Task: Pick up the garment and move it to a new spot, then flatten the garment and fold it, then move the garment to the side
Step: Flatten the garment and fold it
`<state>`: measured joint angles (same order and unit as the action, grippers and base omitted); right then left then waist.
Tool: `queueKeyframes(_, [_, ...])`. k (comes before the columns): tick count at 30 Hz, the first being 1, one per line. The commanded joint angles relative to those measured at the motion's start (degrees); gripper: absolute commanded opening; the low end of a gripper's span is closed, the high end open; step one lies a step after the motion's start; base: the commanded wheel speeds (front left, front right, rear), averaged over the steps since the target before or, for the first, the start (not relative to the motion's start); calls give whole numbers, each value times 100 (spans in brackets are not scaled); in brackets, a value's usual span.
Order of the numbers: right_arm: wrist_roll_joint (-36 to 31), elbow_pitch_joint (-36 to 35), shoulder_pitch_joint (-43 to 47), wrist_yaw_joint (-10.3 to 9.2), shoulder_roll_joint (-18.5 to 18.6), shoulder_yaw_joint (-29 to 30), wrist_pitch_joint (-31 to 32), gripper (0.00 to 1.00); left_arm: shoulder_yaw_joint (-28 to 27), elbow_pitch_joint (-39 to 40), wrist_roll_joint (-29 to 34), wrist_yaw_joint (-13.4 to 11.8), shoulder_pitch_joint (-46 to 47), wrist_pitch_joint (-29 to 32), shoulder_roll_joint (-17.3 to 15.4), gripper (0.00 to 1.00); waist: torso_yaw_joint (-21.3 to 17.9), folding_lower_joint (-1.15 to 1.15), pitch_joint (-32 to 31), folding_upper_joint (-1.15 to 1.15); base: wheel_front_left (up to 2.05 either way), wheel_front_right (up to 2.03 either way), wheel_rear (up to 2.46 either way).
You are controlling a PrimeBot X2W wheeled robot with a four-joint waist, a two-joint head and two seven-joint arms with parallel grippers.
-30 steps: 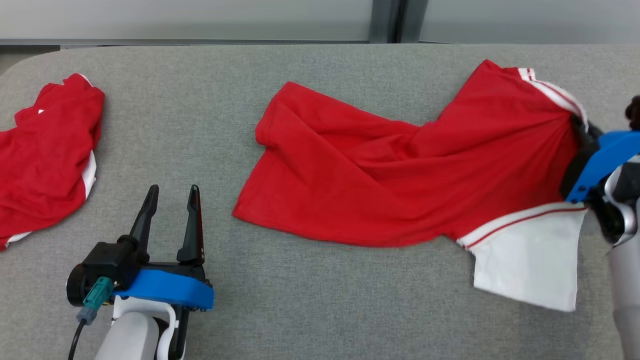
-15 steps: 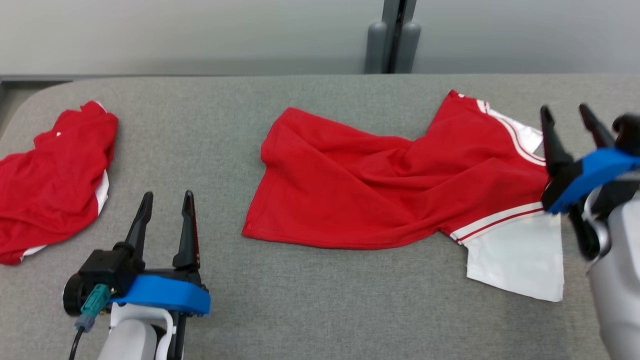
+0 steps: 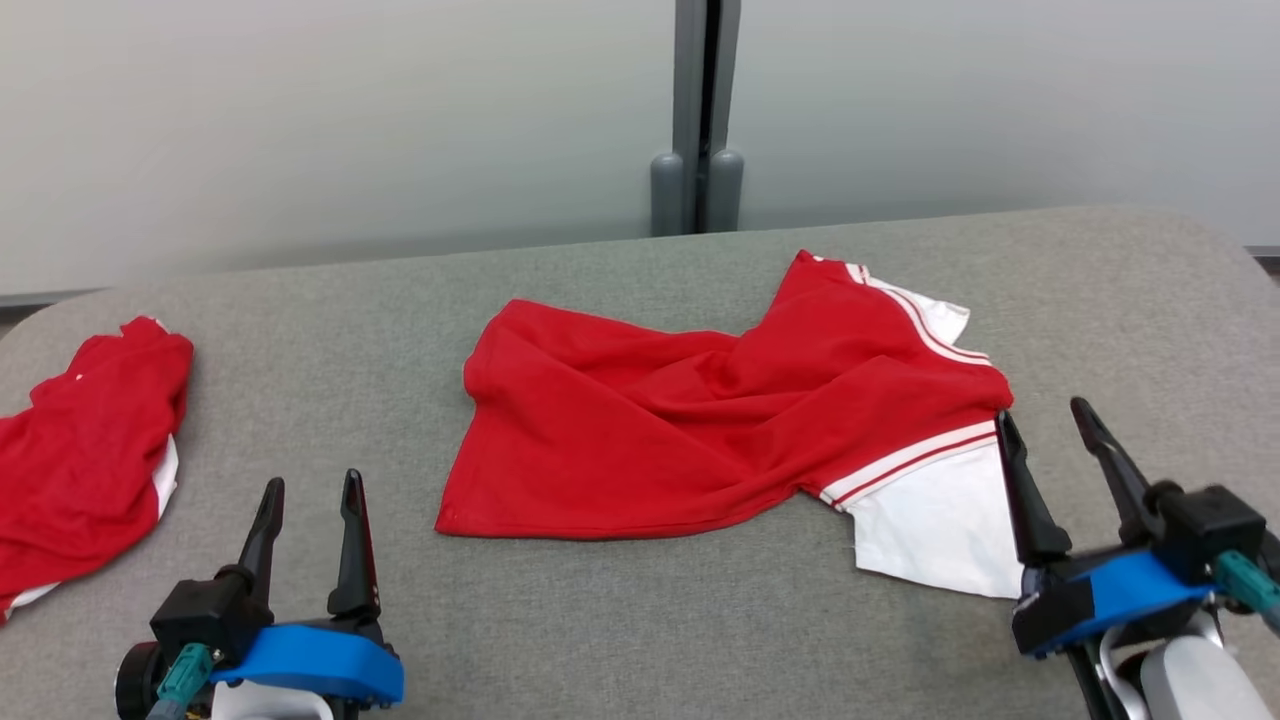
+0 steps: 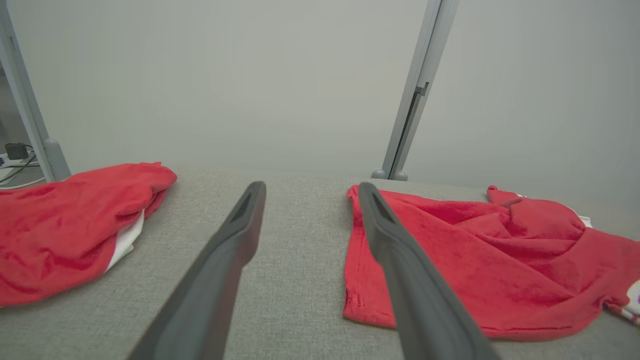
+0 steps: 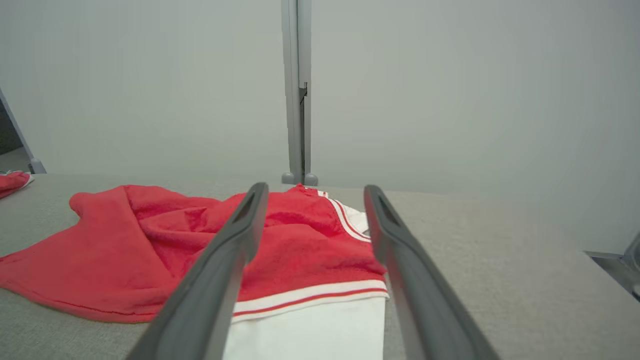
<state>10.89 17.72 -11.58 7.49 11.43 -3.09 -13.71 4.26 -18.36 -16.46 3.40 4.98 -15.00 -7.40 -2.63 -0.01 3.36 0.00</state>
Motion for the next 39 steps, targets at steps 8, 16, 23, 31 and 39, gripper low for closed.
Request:
queueKeyframes(8, [-223, -704, 879, 1, -427, 414, 361, 100, -115, -220, 26, 75, -267, -26, 9, 100, -187, 1, -209, 0, 0, 0, 0])
queueKeyframes(16, [-271, -955, 1113, 1, -592, 485, 621, 100, -146, -361, 36, 120, -192, -26, 28, 100, -190, 1, -222, 0, 0, 0, 0])
queueKeyframes(23, [-232, -1050, 1058, 1, -619, 497, 765, 100, -135, -406, 72, 154, -85, -26, 68, 100, -169, 1, -120, 0, 0, 0, 0])
queueKeyframes(31, [-253, -940, 806, 1, -747, 568, 1610, 100, 128, -968, 66, 18, 474, 696, 181, 100, -253, 1, 262, 0, 0, 0, 0])
queueKeyframes(39, [-423, -500, 466, 1, -843, 661, 2083, 100, 116, -1844, 74, -328, 1122, 1278, 177, 100, -482, 1, 726, 0, 0, 0, 0])
